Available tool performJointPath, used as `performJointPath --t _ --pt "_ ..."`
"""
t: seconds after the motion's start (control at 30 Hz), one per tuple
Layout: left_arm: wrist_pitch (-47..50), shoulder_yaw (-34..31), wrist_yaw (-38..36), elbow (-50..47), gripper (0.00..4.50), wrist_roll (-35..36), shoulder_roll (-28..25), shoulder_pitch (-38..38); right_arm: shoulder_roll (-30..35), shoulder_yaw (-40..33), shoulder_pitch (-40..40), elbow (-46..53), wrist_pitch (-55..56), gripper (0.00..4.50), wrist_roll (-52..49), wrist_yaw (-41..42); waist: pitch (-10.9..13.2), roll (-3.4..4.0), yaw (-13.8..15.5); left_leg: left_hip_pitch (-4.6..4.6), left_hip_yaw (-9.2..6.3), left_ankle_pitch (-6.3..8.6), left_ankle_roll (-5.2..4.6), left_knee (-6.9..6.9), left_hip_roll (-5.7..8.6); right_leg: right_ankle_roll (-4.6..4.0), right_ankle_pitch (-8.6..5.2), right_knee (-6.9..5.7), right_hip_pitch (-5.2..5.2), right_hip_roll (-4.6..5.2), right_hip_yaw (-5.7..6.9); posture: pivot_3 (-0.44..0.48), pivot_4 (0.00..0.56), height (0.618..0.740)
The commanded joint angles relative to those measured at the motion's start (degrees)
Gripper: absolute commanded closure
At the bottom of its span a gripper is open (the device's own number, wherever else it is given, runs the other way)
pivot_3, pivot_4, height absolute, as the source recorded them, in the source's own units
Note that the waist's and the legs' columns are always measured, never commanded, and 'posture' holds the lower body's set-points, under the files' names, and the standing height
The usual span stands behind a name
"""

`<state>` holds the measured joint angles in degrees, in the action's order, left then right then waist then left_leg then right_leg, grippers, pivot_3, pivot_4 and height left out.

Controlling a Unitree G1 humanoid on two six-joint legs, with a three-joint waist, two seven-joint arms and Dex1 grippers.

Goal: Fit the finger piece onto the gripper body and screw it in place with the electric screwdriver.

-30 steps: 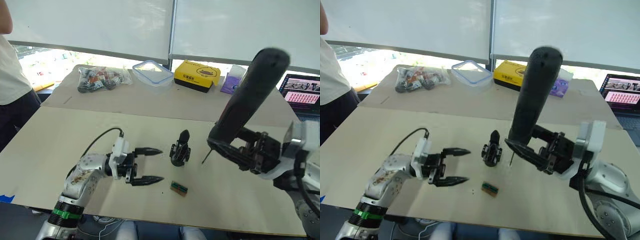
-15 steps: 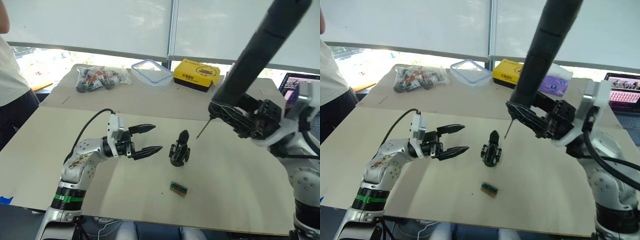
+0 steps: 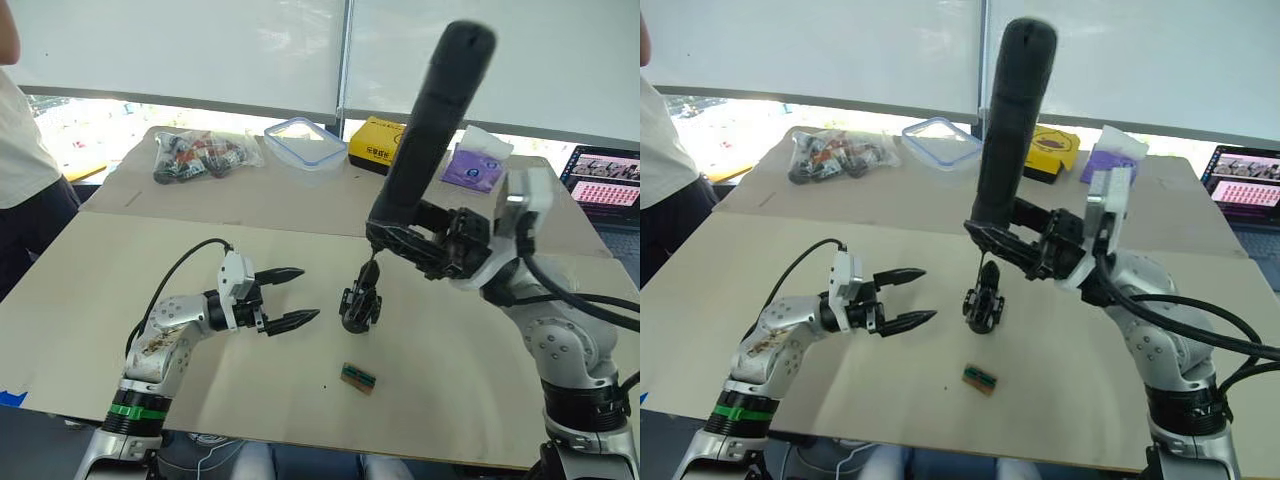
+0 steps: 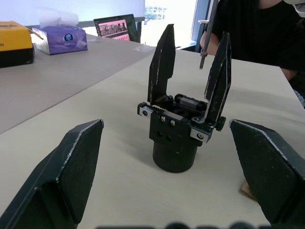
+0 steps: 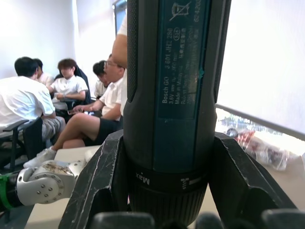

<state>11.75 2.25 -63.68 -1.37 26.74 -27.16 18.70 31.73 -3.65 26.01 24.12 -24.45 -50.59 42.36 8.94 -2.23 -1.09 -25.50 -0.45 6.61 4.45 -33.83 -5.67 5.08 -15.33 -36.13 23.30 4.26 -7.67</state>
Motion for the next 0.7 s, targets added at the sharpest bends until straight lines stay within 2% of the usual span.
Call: performJointPath --t 0.03,0.7 --pt "-1.85 1.17 -0.17 -1.88 0.00 -1.02 0.38 -0.62 -0.61 -0.22 1.01 0.92 0.54 2.58 1.34 0.51 0.00 0.00 0.03 0.00 0.00 0.00 0.00 0.00 0.00 -0.01 0.00 0.01 0.00 0.00 0.00 0.000 0.150 0.740" --pt "-5.10 4.48 -1.40 1.24 0.00 -3.89 2.08 -0.99 -1.95 0.65 -1.02 0.65 -1.06 2.58 4.94 1.16 0.01 0.00 0.01 -0.02 0.00 0.00 0.00 0.00 0.00 0.02 0.00 0.00 0.03 -0.01 0.00 0.000 0.150 0.740"
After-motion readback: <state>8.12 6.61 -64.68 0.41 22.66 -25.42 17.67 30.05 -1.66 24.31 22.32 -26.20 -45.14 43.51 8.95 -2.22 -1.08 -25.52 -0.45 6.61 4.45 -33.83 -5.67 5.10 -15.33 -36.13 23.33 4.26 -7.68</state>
